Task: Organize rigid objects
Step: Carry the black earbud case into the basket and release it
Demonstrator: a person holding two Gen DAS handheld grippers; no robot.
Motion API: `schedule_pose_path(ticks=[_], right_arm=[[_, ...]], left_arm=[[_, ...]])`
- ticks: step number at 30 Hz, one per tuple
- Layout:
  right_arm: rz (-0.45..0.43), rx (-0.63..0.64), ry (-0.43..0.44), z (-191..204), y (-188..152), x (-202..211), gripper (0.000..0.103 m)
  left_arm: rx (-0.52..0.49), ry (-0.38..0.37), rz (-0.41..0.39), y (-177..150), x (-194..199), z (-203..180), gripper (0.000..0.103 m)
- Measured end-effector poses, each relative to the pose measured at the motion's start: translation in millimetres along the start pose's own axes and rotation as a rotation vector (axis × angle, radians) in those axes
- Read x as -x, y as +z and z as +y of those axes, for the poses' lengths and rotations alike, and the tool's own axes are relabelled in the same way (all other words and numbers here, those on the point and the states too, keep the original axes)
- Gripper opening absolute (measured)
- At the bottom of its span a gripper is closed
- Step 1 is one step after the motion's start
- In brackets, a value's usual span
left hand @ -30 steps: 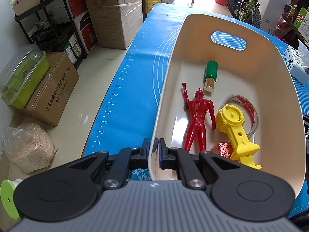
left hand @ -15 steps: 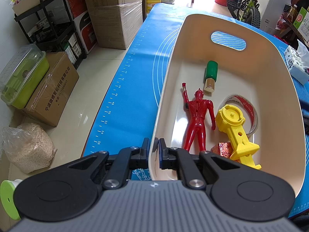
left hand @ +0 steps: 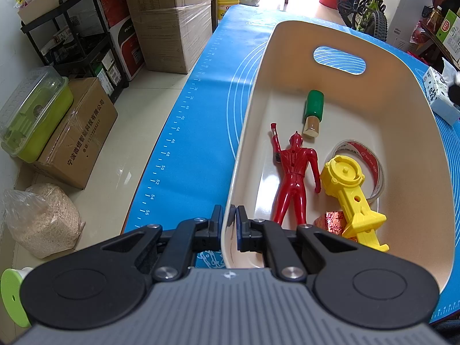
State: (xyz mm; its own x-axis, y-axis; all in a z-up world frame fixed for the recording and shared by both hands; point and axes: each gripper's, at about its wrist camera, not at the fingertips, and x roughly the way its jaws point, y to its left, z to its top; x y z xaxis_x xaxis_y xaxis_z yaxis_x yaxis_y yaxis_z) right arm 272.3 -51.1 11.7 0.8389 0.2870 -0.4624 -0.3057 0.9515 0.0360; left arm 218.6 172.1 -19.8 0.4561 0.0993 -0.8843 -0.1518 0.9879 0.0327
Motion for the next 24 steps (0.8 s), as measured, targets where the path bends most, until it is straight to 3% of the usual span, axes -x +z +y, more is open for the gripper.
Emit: schedule_pose_path(ticks=[11, 24], right_arm=[[0.135, 0.111, 0.104, 84, 2, -25, 0.059], [0.458, 0.273, 0.165, 128, -30, -59, 0.059]], left_arm=[[-0.004, 0.004, 0.0, 0, 0, -2, 0.011], [-0.004, 0.003, -0.001, 0, 0, -1, 0.011]])
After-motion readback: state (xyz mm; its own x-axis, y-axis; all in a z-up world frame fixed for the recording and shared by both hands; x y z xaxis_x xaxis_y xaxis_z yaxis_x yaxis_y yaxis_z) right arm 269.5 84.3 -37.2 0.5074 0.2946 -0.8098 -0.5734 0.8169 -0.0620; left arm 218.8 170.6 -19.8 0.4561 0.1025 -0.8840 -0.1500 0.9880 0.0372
